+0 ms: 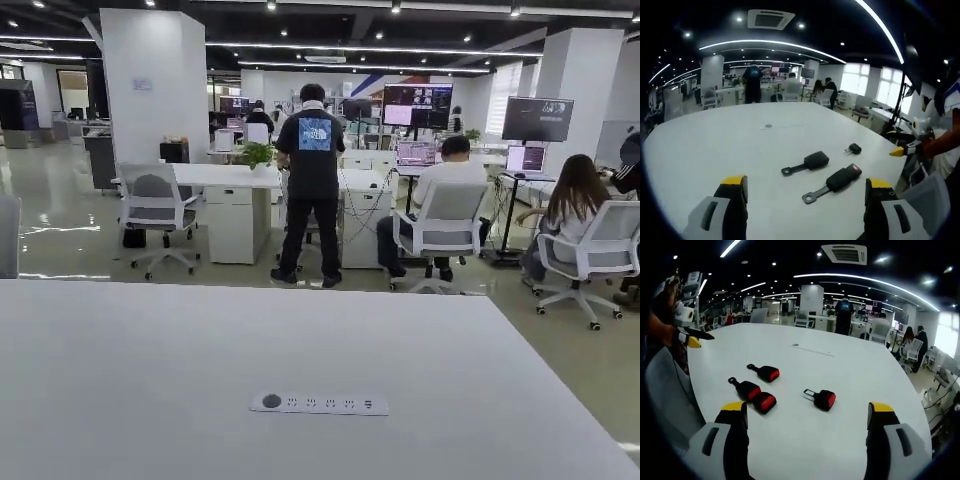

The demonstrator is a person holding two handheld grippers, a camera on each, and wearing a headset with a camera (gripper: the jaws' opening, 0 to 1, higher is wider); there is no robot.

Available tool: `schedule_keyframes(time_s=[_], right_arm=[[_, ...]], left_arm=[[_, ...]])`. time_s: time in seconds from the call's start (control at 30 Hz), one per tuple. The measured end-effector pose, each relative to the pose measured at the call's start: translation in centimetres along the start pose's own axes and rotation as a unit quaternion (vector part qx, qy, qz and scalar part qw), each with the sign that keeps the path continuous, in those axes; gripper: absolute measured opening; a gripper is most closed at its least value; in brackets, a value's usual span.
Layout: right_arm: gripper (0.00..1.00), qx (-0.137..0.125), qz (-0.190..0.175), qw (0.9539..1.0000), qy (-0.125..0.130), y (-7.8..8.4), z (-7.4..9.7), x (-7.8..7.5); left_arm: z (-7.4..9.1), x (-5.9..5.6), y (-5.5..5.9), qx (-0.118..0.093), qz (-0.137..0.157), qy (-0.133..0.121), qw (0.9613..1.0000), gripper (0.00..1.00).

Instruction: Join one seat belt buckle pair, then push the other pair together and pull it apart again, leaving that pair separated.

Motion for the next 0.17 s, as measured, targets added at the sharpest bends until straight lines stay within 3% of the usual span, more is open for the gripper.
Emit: schedule_keyframes(time_s=[0.07, 0.17], right_arm=[[0.99, 0.001, -0.001, 1.0000, 0.001, -0.07, -0.09, -0.03], [0.99, -0.004, -0.003, 1.0000, 0.003, -0.25, -0.33, -0.14]], left_arm=[[0.04, -0.29, -0.04, 0.000, 0.000, 0.003, 1.0000, 1.00], [-0.10, 0.47, 0.44, 0.003, -0.001, 0.005, 1.0000, 1.00]])
Point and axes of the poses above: the centre of the closed fingertips' face, and the gripper's own axes: z roughly backward along the fingers, x roughly to its left, y roughly out of its underside, the point moved 5 cm from there along z, roughly backward along the fingers, and after that the axes turned 7 degrees about -x, right-handed, at the moved point
